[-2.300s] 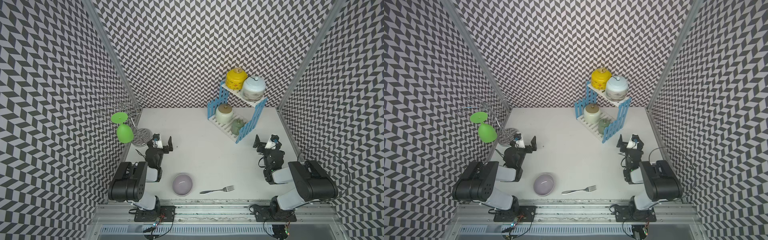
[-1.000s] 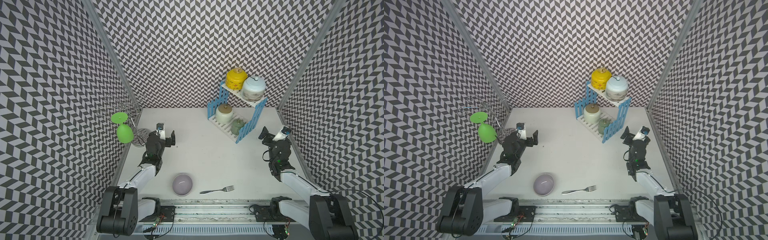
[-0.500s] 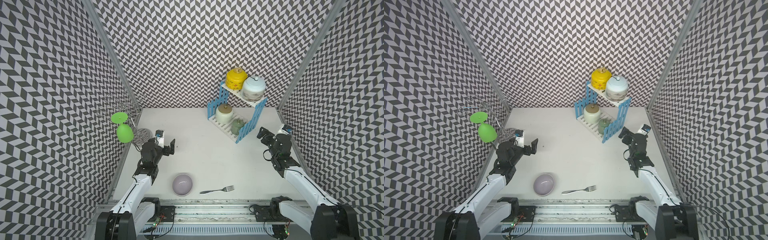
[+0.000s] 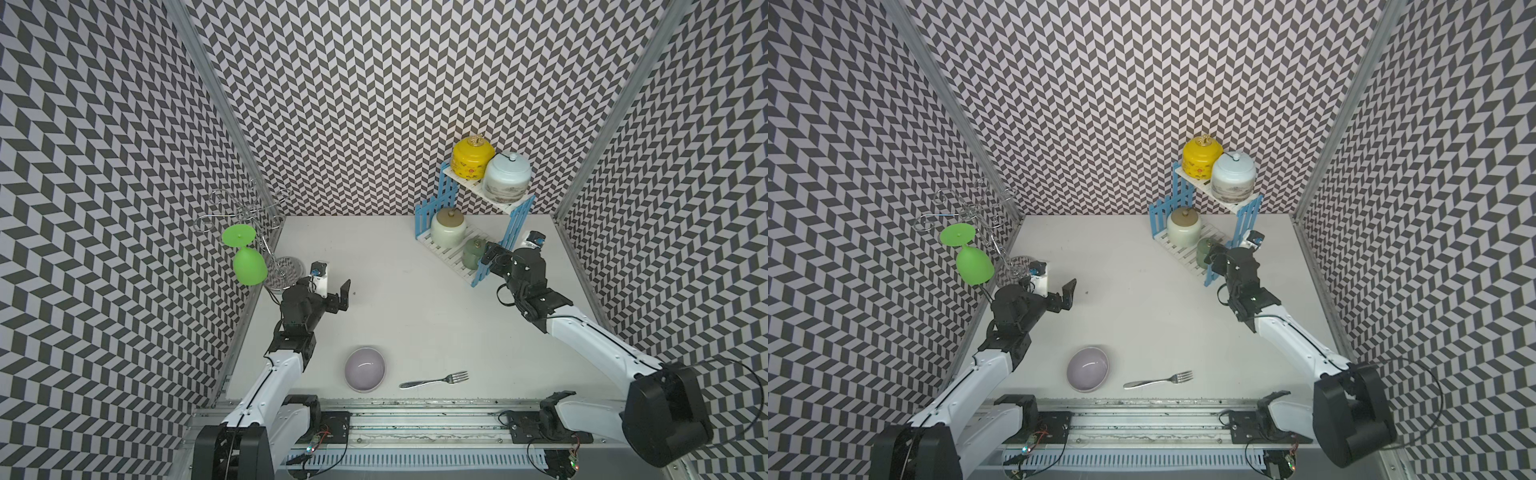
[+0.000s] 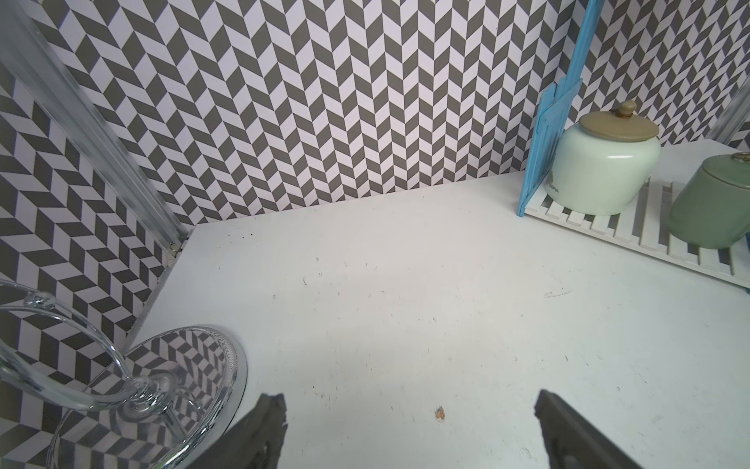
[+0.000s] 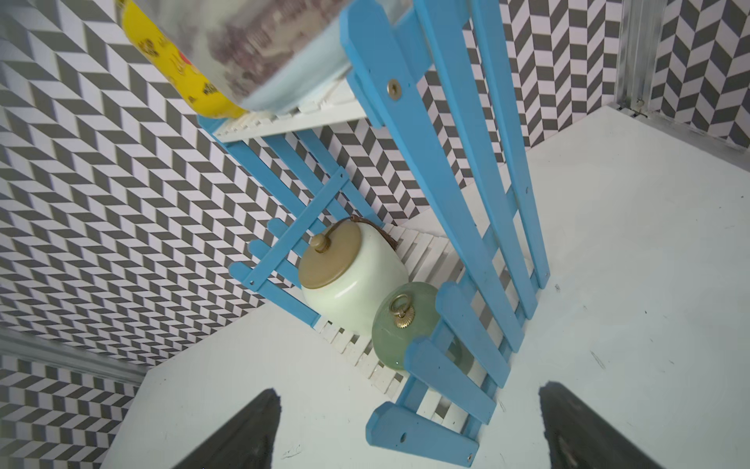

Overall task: Remove the tea canisters from the shelf
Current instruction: Move the shelf to the center of the board.

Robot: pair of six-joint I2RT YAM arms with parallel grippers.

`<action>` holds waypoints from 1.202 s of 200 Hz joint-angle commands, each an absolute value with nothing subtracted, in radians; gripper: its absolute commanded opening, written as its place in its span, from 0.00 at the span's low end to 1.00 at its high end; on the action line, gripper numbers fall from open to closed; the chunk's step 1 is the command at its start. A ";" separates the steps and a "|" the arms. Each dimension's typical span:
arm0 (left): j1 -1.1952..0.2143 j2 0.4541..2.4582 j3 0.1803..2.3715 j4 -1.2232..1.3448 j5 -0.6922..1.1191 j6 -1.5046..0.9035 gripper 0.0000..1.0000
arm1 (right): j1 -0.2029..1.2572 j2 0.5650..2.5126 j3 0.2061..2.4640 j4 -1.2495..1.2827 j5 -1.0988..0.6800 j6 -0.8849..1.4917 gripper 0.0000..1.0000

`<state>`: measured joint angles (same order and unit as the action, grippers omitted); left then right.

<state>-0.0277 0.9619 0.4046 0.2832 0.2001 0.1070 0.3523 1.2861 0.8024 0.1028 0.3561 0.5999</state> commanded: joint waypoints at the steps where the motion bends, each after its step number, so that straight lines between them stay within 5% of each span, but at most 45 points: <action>1: -0.029 0.939 0.404 0.297 0.219 0.103 1.00 | 0.376 1.335 0.839 0.087 0.455 0.640 1.00; 158: -0.038 0.938 0.411 0.283 0.214 0.103 1.00 | 0.428 1.612 0.978 0.050 0.637 0.764 0.93; 240: -0.037 0.927 0.409 0.285 0.215 0.112 1.00 | 0.436 1.668 0.979 0.071 0.670 0.756 0.70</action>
<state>-0.0330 0.9421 0.4046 0.2825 0.2077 0.1078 0.4297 1.6642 0.9733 0.0460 0.6323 0.7601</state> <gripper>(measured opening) 0.998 0.747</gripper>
